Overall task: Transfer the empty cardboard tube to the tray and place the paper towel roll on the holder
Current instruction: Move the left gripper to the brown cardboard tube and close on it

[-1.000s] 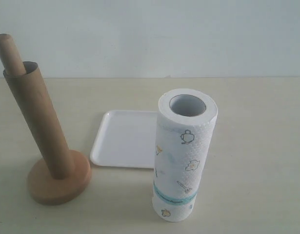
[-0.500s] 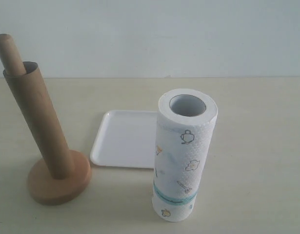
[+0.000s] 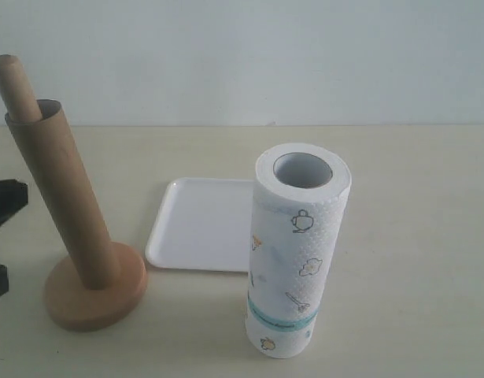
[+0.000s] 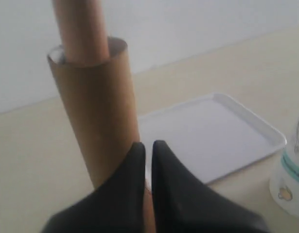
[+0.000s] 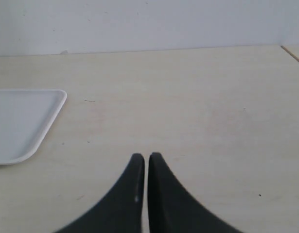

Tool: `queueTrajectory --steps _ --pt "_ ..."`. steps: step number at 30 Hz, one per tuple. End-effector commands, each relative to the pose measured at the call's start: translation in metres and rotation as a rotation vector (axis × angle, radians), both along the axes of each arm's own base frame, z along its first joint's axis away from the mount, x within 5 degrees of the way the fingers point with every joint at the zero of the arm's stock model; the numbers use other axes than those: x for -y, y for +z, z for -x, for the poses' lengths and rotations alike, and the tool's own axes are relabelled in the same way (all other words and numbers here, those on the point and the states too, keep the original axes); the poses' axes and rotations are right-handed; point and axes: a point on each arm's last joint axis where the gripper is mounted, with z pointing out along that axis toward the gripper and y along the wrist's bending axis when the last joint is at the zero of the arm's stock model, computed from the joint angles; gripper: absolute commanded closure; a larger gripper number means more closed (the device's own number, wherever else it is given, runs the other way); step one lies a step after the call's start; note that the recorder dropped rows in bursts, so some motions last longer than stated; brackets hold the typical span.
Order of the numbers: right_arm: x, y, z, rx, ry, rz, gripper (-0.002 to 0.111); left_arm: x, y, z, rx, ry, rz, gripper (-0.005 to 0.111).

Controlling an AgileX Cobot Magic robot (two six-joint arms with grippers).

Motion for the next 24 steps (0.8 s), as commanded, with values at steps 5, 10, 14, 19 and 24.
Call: queueTrajectory --steps 5,10,14,19,24 --pt "0.000 0.002 0.000 0.019 -0.003 0.004 0.106 0.009 -0.024 -0.016 -0.155 -0.014 0.029 0.041" --pt "0.000 0.002 0.000 0.019 -0.003 0.004 0.106 0.009 -0.016 -0.025 -0.135 0.039 0.111 0.026" --pt "0.000 0.002 0.000 0.019 -0.003 0.004 0.106 0.012 -0.018 -0.037 -0.130 0.039 0.087 0.026" --pt "0.000 0.002 0.000 0.019 -0.003 0.004 0.106 0.016 -0.012 -0.063 -0.105 0.059 0.043 0.026" --pt "0.000 0.002 0.000 0.019 -0.003 0.004 0.106 0.021 -0.008 -0.078 -0.102 0.057 0.047 0.026"
